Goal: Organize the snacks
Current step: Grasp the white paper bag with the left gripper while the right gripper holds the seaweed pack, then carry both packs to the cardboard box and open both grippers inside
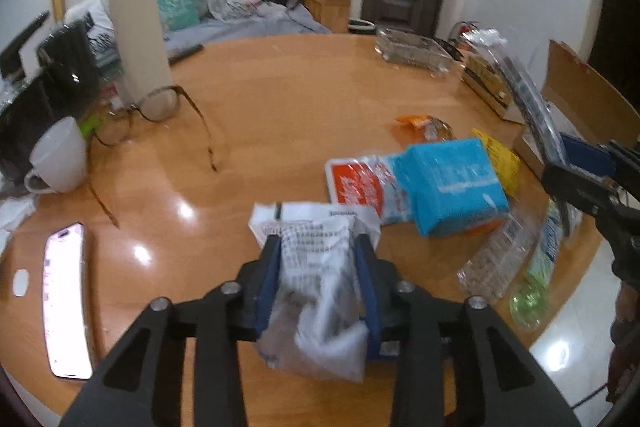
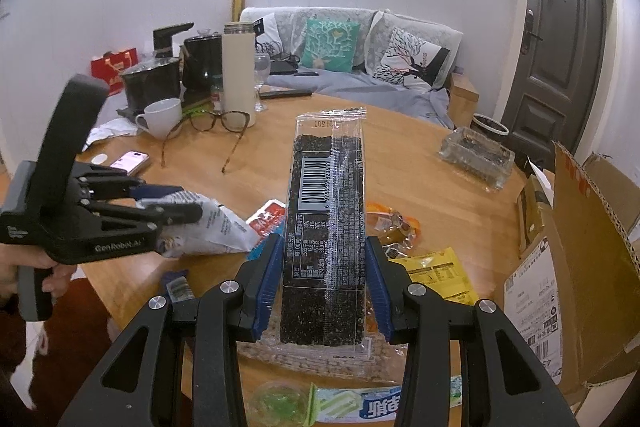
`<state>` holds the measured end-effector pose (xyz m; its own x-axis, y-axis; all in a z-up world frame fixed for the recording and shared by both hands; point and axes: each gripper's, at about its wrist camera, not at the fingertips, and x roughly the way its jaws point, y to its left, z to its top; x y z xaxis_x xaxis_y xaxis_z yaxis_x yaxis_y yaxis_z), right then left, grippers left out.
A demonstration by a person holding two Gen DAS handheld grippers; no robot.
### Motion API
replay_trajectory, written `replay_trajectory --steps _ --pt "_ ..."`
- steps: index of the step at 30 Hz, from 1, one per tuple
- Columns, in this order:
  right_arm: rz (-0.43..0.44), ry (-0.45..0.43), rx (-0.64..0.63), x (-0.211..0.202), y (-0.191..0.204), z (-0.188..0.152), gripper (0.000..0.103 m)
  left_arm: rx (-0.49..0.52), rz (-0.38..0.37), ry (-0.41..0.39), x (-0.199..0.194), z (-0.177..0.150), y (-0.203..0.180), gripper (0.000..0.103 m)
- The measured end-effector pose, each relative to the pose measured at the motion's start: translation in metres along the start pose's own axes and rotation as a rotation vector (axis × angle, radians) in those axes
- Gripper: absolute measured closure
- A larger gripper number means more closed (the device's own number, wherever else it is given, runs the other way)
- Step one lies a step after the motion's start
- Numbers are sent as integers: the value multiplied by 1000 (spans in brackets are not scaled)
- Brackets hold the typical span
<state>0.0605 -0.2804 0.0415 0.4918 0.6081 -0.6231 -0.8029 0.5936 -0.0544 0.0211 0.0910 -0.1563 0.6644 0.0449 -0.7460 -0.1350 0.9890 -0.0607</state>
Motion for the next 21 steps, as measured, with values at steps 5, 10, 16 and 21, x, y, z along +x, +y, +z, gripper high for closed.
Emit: replay_trajectory --steps 5,10,16,21 --pt "13 6 3 1 0 -2 66 72 45 64 17 -5 -10 49" --pt "17 7 8 1 0 -3 66 28 44 91 30 -3 -4 45" --pt "26 9 18 2 -1 -4 66 25 40 67 25 -2 -1 64" --pt "33 11 27 2 -5 -6 66 1 1 43 16 0 4 70"
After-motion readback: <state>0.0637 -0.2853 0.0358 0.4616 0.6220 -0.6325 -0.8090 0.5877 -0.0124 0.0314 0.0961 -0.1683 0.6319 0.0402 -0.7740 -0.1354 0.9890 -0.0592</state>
